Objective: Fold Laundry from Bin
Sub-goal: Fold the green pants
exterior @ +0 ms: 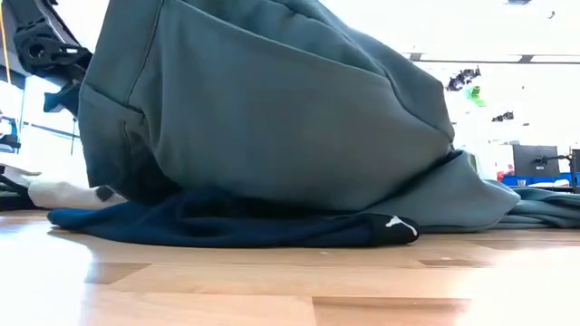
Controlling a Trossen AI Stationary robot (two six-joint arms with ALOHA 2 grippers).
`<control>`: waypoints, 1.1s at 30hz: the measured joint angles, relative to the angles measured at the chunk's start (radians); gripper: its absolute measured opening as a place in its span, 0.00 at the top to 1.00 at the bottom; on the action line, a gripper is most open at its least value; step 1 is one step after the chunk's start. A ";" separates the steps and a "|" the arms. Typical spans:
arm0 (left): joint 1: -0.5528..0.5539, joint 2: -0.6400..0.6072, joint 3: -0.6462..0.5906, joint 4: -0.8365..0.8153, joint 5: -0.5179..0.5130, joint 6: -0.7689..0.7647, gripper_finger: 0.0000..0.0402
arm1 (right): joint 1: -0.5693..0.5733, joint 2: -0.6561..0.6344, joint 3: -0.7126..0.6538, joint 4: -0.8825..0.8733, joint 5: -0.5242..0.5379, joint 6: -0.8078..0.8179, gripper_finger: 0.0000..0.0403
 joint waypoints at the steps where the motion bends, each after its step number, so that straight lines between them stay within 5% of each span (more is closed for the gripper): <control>1: -0.001 0.001 0.000 0.035 -0.003 0.038 0.85 | 0.001 -0.001 0.000 0.000 0.000 0.002 0.97; 3: -0.001 -0.015 0.000 0.110 -0.002 0.123 0.96 | 0.001 -0.013 0.000 -0.010 0.000 0.008 0.97; 8: -0.003 -0.149 0.005 0.257 0.057 0.394 0.99 | -0.003 -0.107 0.020 -0.154 0.095 -0.028 0.97; 13: -0.005 -0.325 0.059 0.259 0.242 0.593 1.00 | -0.022 -0.163 0.133 -0.430 0.225 -0.186 0.97; 19: -0.029 -0.467 0.105 0.144 0.482 0.691 1.00 | -0.096 -0.138 0.251 -0.569 0.231 -0.314 0.97; 22: -0.059 -0.490 0.106 -0.094 0.434 0.728 1.00 | -0.141 -0.106 0.247 -0.553 0.209 -0.341 0.97; 26: -0.061 -0.469 0.103 -0.414 0.209 0.624 0.99 | -0.178 -0.050 0.247 -0.539 0.120 -0.329 0.97; 33: -0.001 -0.530 0.104 -0.782 0.197 0.474 0.83 | -0.152 0.039 0.246 -0.520 0.002 -0.315 0.97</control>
